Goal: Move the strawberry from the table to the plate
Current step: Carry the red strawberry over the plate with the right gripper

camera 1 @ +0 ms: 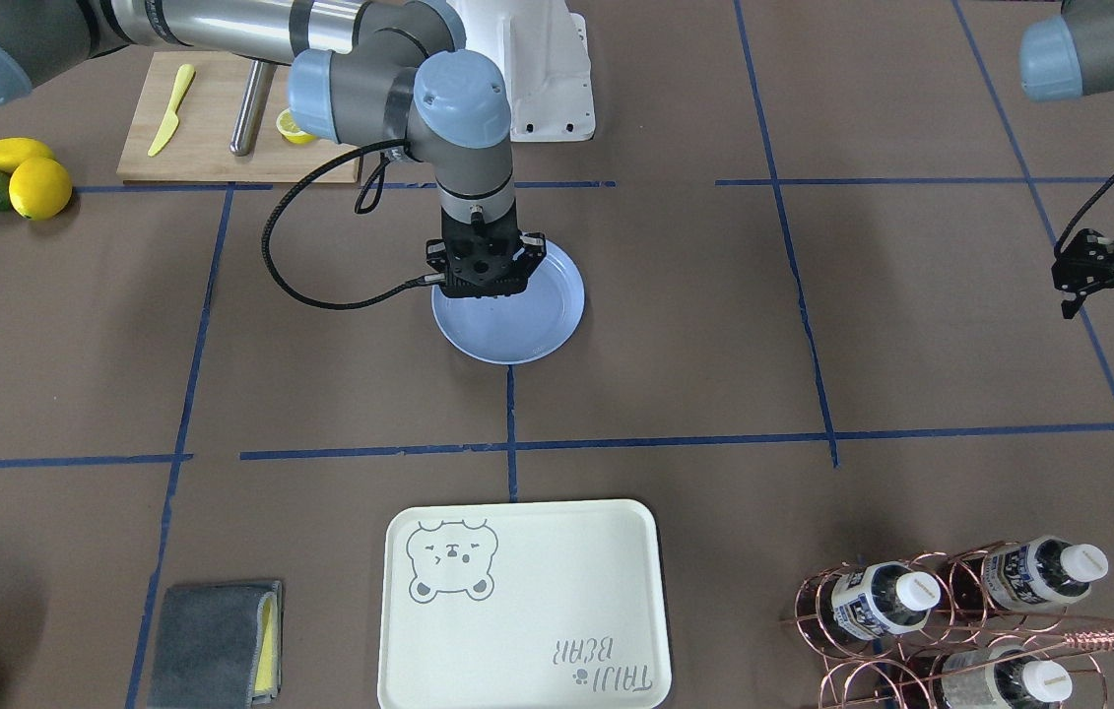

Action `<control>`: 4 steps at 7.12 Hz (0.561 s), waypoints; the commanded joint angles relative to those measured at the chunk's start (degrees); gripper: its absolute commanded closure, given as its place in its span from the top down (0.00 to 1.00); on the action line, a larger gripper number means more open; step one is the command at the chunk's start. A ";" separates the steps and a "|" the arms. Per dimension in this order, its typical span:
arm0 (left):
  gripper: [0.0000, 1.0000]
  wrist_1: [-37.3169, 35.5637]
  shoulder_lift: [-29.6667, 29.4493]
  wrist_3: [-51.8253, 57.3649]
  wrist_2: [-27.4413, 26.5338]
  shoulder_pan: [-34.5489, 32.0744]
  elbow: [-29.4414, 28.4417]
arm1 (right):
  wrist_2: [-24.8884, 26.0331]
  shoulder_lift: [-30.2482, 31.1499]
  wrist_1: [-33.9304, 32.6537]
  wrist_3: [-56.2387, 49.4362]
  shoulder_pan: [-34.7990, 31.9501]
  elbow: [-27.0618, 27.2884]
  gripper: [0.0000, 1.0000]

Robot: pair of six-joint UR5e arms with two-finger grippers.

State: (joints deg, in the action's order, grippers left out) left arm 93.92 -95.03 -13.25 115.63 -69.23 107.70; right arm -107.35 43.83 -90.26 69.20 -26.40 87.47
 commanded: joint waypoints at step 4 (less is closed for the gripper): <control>1.00 0.21 0.64 1.12 1.09 -0.56 -0.48 | 1.18 -1.91 4.04 0.06 1.27 -4.94 0.46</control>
State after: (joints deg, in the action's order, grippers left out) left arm 94.06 -94.34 -12.08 116.68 -69.78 107.27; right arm -106.33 42.03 -86.36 69.28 -25.15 82.91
